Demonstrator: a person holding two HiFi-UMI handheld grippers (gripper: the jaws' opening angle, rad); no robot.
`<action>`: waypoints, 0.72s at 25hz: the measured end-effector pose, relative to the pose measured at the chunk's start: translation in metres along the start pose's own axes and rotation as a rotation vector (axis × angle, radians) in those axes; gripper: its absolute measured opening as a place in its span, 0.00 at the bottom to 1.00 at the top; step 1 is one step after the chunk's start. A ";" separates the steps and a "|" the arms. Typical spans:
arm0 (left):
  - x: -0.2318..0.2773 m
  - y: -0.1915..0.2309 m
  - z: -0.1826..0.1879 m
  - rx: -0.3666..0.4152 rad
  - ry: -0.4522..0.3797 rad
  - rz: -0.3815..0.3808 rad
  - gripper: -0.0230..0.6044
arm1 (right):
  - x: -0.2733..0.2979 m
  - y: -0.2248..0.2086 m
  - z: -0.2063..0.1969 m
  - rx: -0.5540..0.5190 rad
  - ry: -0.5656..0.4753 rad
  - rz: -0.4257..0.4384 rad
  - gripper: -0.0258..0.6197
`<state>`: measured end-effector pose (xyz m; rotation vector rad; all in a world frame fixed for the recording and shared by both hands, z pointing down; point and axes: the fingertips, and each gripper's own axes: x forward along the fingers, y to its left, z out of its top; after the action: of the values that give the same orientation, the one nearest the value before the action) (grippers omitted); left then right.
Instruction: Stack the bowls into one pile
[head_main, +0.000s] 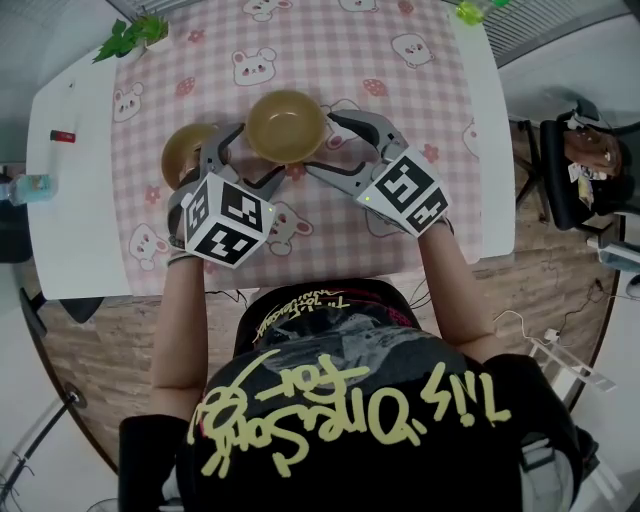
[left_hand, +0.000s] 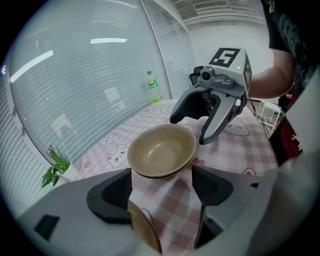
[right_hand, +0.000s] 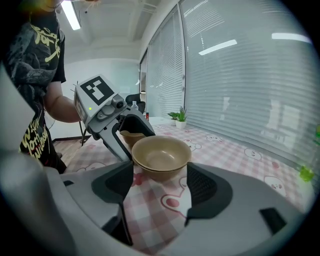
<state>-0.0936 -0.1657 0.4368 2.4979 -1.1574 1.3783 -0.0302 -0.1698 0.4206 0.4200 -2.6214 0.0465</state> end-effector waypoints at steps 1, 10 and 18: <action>-0.001 0.002 0.001 -0.007 -0.011 0.011 0.63 | -0.001 0.000 0.000 0.003 -0.001 -0.003 0.56; -0.021 0.008 0.009 -0.033 -0.104 0.069 0.64 | -0.011 0.006 0.014 0.002 -0.041 -0.042 0.56; -0.058 0.016 0.018 -0.063 -0.223 0.076 0.64 | -0.010 0.025 0.047 -0.013 -0.106 -0.058 0.56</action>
<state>-0.1096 -0.1507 0.3780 2.6404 -1.3254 1.0795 -0.0510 -0.1486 0.3752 0.5069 -2.7098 -0.0124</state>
